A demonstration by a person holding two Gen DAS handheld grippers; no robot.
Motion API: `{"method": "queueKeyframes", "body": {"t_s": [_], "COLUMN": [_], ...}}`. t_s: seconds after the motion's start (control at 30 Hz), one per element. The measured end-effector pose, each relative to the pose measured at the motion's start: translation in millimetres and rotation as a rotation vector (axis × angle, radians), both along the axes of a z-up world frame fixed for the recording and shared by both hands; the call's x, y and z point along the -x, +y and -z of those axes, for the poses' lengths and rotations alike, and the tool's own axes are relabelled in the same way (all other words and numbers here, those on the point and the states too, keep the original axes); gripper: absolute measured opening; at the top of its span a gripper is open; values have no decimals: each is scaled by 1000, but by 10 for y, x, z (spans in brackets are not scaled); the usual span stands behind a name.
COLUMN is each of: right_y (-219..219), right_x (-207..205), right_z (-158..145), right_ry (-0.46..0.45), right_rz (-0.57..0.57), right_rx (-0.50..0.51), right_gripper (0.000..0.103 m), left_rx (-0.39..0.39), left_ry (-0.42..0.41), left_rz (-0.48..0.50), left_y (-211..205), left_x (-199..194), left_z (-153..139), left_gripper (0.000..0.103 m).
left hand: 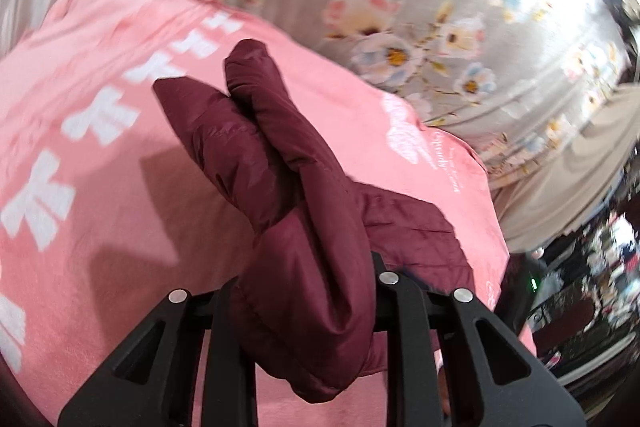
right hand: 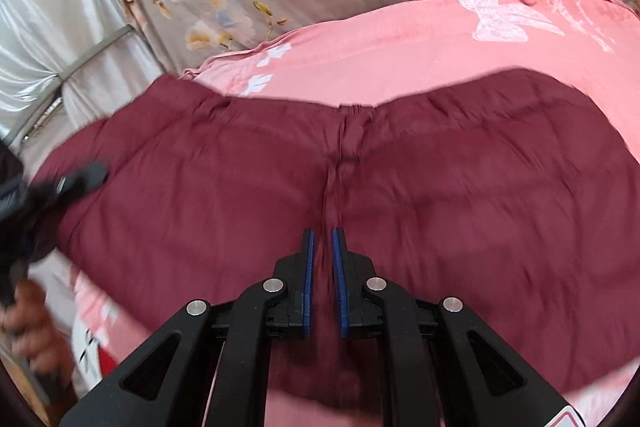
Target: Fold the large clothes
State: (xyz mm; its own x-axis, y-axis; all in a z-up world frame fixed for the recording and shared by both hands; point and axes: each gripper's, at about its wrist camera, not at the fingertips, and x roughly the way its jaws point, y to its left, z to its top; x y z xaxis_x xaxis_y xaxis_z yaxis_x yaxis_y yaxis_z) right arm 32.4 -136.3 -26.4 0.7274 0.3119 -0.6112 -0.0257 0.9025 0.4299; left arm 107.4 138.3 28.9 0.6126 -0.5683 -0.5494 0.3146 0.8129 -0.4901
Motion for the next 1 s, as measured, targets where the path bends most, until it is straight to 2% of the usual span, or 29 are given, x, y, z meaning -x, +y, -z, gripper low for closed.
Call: {"method": "queueKeyframes", "body": {"t_s": [0.1, 0.27, 0.43, 0.57, 0.77, 0.9, 1.0], "right_y": [-17, 62, 118, 71, -191, -487, -726], "right_x": [211, 262, 166, 137, 297, 583, 819], "right_z": [78, 285, 542, 674, 646, 629, 622], "right_ry": [28, 55, 84, 87, 82, 60, 54], "right_rz": [-5, -47, -85, -92, -78, -28, 48], "right_rx": [-7, -22, -125, -208, -305, -324, -281], "right_gripper": [10, 9, 9, 6, 7, 8, 8], "left_rx": [-28, -56, -110, -147, -183, -231, -268], "left_ry": [-38, -84, -119, -126, -115, -95, -80], "left_rz": [26, 82, 169, 245, 342, 387, 417], "left_y": [-181, -466, -906, -1335, -1958, -2362, -2667], "left_x": [69, 181, 304, 355, 327, 286, 291], "left_z": [-146, -348, -443, -415, -299, -161, -42], "left_gripper": [21, 21, 20, 20, 20, 20, 20]}}
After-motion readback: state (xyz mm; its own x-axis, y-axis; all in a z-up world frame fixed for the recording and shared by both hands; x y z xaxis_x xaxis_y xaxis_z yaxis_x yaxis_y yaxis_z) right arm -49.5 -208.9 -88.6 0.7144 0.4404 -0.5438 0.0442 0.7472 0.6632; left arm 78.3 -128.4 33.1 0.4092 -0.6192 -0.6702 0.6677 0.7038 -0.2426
